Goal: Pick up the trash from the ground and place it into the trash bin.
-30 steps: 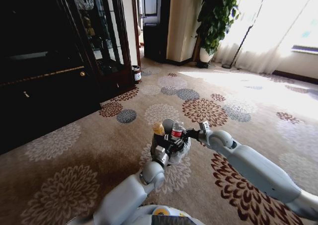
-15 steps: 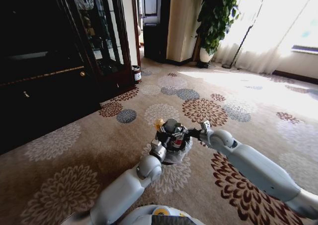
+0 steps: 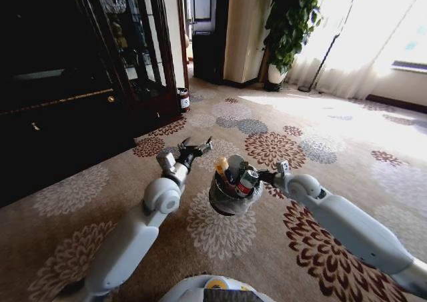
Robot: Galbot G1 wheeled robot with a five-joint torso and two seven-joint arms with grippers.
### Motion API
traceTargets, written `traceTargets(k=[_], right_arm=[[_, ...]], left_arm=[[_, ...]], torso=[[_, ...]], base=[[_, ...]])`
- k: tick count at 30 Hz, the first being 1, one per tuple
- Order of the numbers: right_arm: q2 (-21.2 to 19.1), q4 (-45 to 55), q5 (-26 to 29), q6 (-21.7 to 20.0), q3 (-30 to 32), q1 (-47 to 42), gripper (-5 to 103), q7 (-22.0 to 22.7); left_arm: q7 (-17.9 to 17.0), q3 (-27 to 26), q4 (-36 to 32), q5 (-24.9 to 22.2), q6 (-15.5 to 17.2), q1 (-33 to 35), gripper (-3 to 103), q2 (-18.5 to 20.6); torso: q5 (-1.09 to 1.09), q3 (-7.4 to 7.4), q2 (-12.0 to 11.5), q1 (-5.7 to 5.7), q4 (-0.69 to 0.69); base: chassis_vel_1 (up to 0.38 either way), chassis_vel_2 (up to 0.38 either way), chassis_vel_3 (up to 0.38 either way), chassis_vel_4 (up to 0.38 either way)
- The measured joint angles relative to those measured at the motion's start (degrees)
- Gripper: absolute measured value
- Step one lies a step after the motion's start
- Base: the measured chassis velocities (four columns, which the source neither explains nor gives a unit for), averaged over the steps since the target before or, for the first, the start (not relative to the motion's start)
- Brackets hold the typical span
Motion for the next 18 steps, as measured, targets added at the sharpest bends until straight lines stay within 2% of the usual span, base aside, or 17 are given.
traceTargets(k=[2,3,4,5,7,9,10,11,12,13,15,16,18], right_arm=[[-0.3,-0.7,0.0,0.0,2.6,-0.9,1,0.0],[-0.6,-1.0,0.0,-0.1,4.2,-1.7,1,0.0],[-0.6,-1.0,0.0,-0.1,4.2,-1.7,1,0.0],[-1.0,-1.0,0.1,-0.5,5.5,-2.3,1,0.0],[-2.6,-1.1,0.2,-3.0,9.1,-4.2,1,0.0],[-3.0,-1.1,0.1,-3.6,10.0,-4.6,1,0.0],[-4.0,-1.1,0.0,-4.8,11.7,-5.6,1,0.0],[-5.0,-1.2,-0.4,-6.0,13.5,-6.5,1,0.0],[-5.5,-1.4,-1.2,-6.3,14.6,-7.3,1,0.0],[-5.5,-1.4,-1.2,-6.3,14.6,-7.3,1,0.0],[-5.7,-2.5,-2.7,-6.3,17.5,-9.4,1,0.0],[-5.7,-2.5,-2.7,-6.3,17.5,-9.4,1,0.0],[-5.3,-2.9,-2.6,-6.6,20.4,-10.9,1,0.0]], left_arm=[[1.0,-3.0,0.8,-0.2,1.4,2.1,100,1.9],[3.1,-4.7,2.1,0.0,2.1,3.3,100,3.0],[3.1,-4.7,2.1,0.0,2.1,3.3,100,3.0],[4.8,-5.6,3.1,0.8,2.2,4.0,100,3.8],[10.3,-7.7,5.8,3.2,2.4,5.8,100,5.8],[11.5,-8.2,6.2,3.5,2.4,6.4,100,6.3],[13.9,-8.9,6.7,4.2,2.4,7.7,100,6.8],[18.3,-10.0,7.4,6.5,2.3,10.0,100,7.0],[21.9,-10.6,8.2,9.2,1.4,11.9,100,6.8],[21.9,-10.6,8.2,9.2,1.4,11.9,100,6.8],[26.0,-10.9,10.2,15.6,-1.2,15.9,100,5.5],[26.0,-10.9,10.2,15.6,-1.2,15.9,100,5.5],[27.4,-11.9,10.8,17.4,-3.6,19.1,100,4.8]], torso=[[0.03,0.00,0.0,0.00,-0.01],[0.03,0.00,0.0,0.00,0.00],[0.03,0.00,0.0,0.00,0.00],[0.01,0.00,0.0,0.00,-0.01],[0.03,0.00,0.0,0.00,-0.02],[0.04,0.00,0.0,0.00,-0.02],[0.04,0.00,0.0,0.00,-0.03],[0.03,-0.01,0.0,0.00,-0.06],[0.01,-0.01,0.0,0.00,-0.05],[0.01,-0.01,0.0,0.00,-0.05],[0.01,0.00,0.0,-0.01,-0.01],[0.01,0.00,0.0,-0.01,-0.01],[0.03,0.00,0.0,0.00,-0.05]], base=[[0.000,0.000,0.000,0.000],[0.000,0.000,0.000,0.000],[0.000,0.000,0.000,0.000],[0.000,0.000,0.000,0.000],[0.000,0.000,0.000,0.000],[0.000,0.000,0.000,0.000],[0.000,0.000,0.000,0.000],[0.000,0.000,0.000,0.000],[0.000,0.000,0.000,0.000],[0.000,0.000,0.000,0.000],[0.000,0.000,0.000,0.000],[0.000,0.000,0.000,0.000],[0.000,0.000,0.000,0.000]])
